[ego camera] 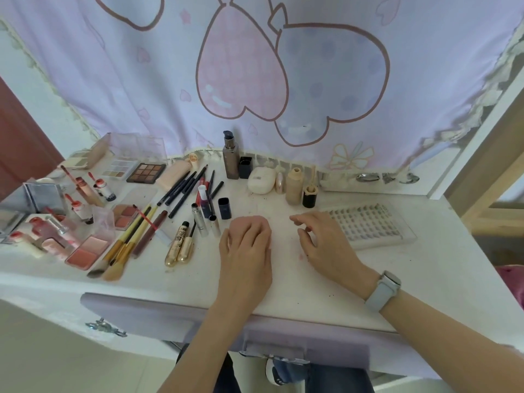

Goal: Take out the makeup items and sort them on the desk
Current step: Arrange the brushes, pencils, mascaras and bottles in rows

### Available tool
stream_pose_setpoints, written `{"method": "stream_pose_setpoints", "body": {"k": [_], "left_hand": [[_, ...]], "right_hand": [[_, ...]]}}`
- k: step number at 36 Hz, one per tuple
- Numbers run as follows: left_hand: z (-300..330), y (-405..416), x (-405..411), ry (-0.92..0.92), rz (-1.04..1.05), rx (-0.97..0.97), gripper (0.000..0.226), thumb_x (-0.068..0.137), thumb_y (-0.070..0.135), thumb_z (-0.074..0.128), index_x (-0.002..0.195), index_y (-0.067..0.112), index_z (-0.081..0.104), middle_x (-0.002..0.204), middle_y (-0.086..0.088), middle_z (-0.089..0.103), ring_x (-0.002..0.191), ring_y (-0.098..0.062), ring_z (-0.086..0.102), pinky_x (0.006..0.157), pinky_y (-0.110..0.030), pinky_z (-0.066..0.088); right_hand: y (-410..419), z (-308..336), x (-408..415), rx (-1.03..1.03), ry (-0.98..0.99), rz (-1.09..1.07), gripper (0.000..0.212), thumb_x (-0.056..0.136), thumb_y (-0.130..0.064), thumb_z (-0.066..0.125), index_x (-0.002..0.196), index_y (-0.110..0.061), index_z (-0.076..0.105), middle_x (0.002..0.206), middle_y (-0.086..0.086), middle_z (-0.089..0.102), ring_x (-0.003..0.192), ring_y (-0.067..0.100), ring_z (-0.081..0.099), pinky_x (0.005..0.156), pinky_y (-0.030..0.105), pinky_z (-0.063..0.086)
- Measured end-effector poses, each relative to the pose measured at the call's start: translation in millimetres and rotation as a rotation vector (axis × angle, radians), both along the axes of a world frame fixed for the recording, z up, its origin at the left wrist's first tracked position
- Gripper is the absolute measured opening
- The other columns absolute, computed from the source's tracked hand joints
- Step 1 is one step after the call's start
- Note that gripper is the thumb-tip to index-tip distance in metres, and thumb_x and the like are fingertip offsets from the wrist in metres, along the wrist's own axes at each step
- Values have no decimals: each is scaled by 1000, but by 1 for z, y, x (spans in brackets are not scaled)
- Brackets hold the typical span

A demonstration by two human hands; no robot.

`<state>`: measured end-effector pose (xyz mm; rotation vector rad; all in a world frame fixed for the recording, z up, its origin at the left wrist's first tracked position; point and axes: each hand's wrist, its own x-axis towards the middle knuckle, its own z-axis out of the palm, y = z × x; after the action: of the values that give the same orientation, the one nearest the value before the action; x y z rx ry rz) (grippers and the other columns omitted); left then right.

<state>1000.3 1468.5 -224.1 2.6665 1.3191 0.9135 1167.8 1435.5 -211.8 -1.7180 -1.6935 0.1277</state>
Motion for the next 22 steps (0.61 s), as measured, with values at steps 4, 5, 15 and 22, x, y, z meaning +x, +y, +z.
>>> {"method": "stream_pose_setpoints", "body": {"k": [4, 5, 15, 22], "left_hand": [[-5, -5, -8, -110, -128, -49, 37, 87, 24, 42, 113, 12, 66, 117, -1, 66, 111, -14, 55, 101, -53, 39], [-5, -6, -10, -150, -161, -64, 37, 87, 23, 44, 115, 11, 65, 119, -2, 65, 113, -14, 52, 101, -48, 41], [-3, -8, -29, -328, -79, -326, 59, 80, 11, 73, 134, 10, 49, 139, -1, 43, 126, -9, 38, 104, -3, 22], [2, -8, -32, -383, -67, -407, 58, 80, 6, 71, 134, 9, 49, 141, 0, 44, 126, -11, 42, 105, -18, 31]], "right_hand": [[2, 2, -4, -78, -82, 30, 38, 86, -23, 42, 116, -12, 63, 110, 4, 63, 94, 23, 57, 84, 43, 44], [2, 3, -5, -87, -124, 38, 40, 86, -26, 42, 118, -13, 62, 113, 5, 62, 97, 24, 56, 85, 42, 43], [3, 14, -18, -238, -357, 315, 60, 89, -48, 48, 141, -21, 38, 149, -3, 32, 134, 15, 29, 103, 36, 27], [6, 17, -19, -286, -267, 335, 58, 85, -42, 61, 134, -17, 41, 149, 2, 32, 136, 17, 28, 108, 30, 24]]}}
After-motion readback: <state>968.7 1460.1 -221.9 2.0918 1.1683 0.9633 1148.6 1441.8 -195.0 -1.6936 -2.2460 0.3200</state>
